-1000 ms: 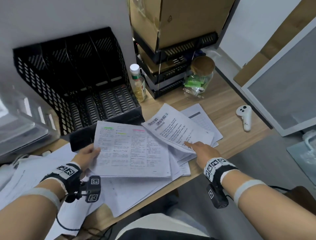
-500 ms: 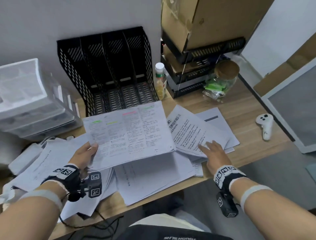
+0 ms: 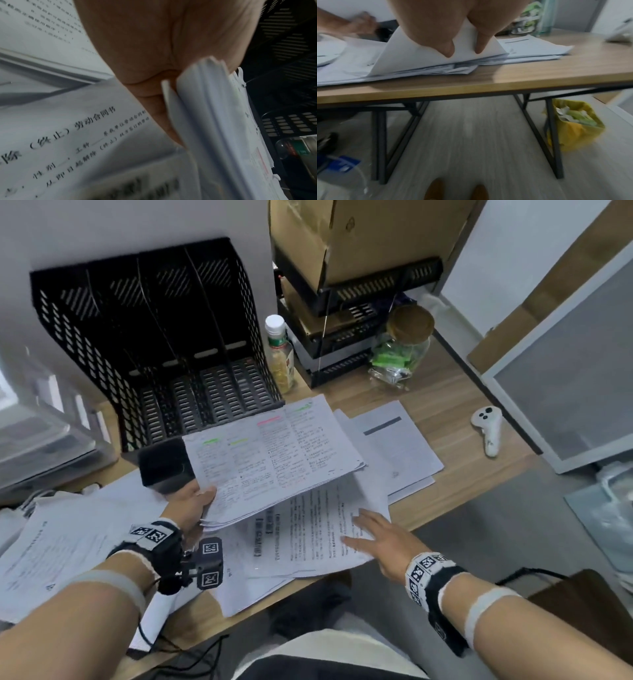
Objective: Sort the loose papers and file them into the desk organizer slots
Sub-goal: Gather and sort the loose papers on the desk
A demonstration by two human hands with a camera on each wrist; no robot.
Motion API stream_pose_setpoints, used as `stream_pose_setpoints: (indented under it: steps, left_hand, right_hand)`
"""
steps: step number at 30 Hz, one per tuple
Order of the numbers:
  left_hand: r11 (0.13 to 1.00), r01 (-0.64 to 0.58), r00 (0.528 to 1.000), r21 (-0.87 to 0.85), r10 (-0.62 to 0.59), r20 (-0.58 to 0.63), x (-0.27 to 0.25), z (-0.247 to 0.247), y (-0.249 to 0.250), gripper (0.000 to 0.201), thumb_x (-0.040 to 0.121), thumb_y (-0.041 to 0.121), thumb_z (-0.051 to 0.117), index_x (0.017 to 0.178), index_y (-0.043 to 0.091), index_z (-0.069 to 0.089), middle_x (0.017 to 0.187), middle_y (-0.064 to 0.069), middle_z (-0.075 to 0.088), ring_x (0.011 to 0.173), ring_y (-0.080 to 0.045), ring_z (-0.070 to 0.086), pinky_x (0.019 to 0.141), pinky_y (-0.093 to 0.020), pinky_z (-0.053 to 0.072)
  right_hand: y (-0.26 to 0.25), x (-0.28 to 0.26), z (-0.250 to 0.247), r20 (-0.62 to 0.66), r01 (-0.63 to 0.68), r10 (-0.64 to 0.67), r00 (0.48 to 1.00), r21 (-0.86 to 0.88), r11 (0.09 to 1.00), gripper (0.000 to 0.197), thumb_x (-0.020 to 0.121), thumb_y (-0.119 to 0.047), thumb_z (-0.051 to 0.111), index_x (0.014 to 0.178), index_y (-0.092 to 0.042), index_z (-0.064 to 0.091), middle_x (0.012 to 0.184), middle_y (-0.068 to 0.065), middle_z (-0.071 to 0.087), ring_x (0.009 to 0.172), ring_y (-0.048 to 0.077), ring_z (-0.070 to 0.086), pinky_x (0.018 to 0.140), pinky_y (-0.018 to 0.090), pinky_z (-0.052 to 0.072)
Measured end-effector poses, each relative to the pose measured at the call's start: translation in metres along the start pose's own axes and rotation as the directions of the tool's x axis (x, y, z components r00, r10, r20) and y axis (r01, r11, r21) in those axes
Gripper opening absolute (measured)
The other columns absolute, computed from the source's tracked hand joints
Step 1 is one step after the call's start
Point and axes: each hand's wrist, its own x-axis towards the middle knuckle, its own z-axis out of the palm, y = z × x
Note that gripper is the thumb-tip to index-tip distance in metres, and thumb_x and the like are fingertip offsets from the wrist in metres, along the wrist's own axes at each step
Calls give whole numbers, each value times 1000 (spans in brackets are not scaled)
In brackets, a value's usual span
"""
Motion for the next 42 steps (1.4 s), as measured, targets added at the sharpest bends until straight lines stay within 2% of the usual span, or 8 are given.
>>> stream_pose_setpoints:
  steps: [4,9,16,18,24,29,34,42]
  left_hand:
    - [1000,22,999,17,-22,-25,6,13,-2,39,105,1,40,143,-1,48,145,-26,53,114,-38,60,100,-40,44]
    - [996,83,995,-32,-84,-44,14,20,-6,41,105,1,40,146,1,44,144,-22,55,113,-31,58,94,-39,45]
    - [992,127,991,-27,-128,-46,14,39,-3,36,105,2,40,141,0,48,126,-16,58,115,-32,57,94,-42,44]
    - [990,138,989,5,-137,-47,25,39,-6,31,105,5,43,135,3,52,128,-14,59,113,-30,58,96,-42,45]
    - [981,192,980,24,-191,-54,80,14,-36,15,101,18,55,103,8,66,119,-24,70,105,-38,66,109,-65,40]
    - [979,196,979,58,-192,-64,61,40,-16,20,103,13,50,117,2,60,104,-15,72,85,-28,67,84,-40,51]
    - [982,182,983,44,-180,-31,56,56,-14,30,104,7,46,133,4,54,119,-19,67,91,-28,67,77,-38,52]
    - [986,169,985,10,-169,32,43,76,-5,34,106,3,40,138,5,49,100,-11,69,85,-29,69,69,-40,54]
  right_hand:
    - [-39,50,-7,-68,226,-236,969,-123,966,90,64,2,74,140,-34,42,156,15,30,148,35,19,103,55,44]
    - [-51,81,-31,-79,-225,221,972,-47,973,83,77,-20,68,147,-23,23,146,19,34,138,39,29,114,56,25]
    - [80,58,-57,-51,-758,888,458,500,419,83,86,-35,61,152,-21,13,161,12,8,149,32,11,117,52,24]
    - [111,54,-67,55,-775,913,404,550,310,89,84,-38,66,153,-18,14,157,17,19,145,36,22,115,50,29]
    - [133,51,-73,211,-795,901,380,571,202,82,77,-43,70,141,-9,31,136,17,46,120,40,51,96,44,47]
    - [134,37,-77,319,-715,775,546,659,233,23,79,-33,64,98,-20,64,110,7,71,90,28,63,84,32,51]
    - [128,28,-95,249,-579,685,685,757,303,41,88,-14,65,128,-16,58,131,6,62,116,26,58,89,26,41]
    - [125,-1,-122,234,-576,758,609,788,219,29,93,-9,54,119,-8,64,104,5,62,94,23,56,74,28,46]
